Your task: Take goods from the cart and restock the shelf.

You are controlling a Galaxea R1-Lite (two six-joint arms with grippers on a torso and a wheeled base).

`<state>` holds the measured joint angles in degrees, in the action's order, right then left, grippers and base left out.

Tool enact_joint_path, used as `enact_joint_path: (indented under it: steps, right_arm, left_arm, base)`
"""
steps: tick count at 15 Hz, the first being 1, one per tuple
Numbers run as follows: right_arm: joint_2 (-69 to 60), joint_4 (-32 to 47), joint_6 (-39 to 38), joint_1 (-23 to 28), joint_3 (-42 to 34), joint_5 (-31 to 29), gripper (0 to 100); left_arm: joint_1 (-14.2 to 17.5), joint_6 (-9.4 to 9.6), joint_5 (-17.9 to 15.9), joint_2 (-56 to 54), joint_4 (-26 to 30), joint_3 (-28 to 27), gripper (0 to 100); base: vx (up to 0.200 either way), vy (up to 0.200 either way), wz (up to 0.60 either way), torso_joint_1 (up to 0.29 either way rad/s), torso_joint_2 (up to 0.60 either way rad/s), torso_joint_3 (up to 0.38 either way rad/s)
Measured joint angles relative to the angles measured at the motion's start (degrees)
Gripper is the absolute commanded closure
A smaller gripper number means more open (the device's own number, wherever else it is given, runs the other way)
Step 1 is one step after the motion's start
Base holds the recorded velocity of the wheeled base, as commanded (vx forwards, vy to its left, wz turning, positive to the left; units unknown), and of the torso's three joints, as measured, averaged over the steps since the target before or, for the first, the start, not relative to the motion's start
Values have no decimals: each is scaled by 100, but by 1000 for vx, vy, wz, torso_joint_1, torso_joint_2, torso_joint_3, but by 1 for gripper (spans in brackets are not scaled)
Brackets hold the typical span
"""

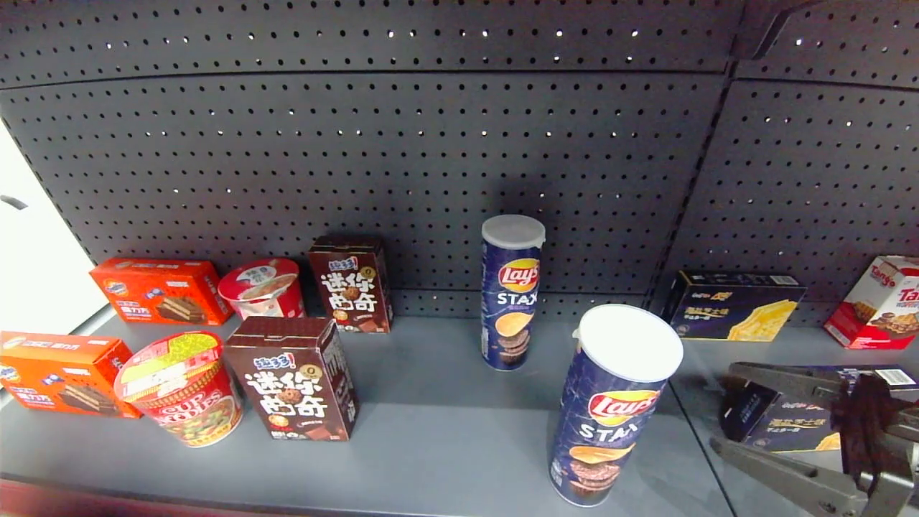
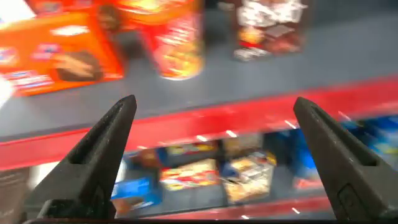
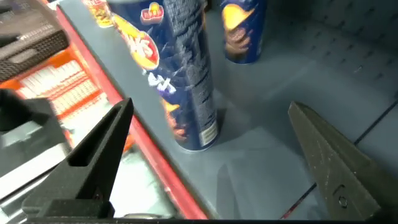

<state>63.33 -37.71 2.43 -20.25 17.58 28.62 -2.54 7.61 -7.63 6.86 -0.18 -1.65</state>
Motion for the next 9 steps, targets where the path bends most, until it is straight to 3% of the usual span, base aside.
enact_joint_path:
  steps: [2, 5, 8, 9]
  right_arm:
    - [-16, 122, 74, -15, 336, -596, 0]
    - [-305, 1025, 72, -304, 669, -1759, 0]
    - [-895, 2737, 66, -828, 883, -2334, 0]
    - [-1028, 2975, 74, -896, 920, -2655, 0]
  left_arm:
    - [1, -345, -101, -183, 40, 13, 0]
    - [6, -382, -139, -288, 18, 27, 0]
    - [-16, -285, -317, -243, 40, 24, 0]
    - [-21, -279, -358, -199, 40, 20, 0]
  base:
    - [0, 0, 0, 0, 0, 0]
    - [0, 0, 0, 0, 0, 0]
    - [0, 0, 0, 0, 0, 0]
    - [0, 0, 0, 0, 0, 0]
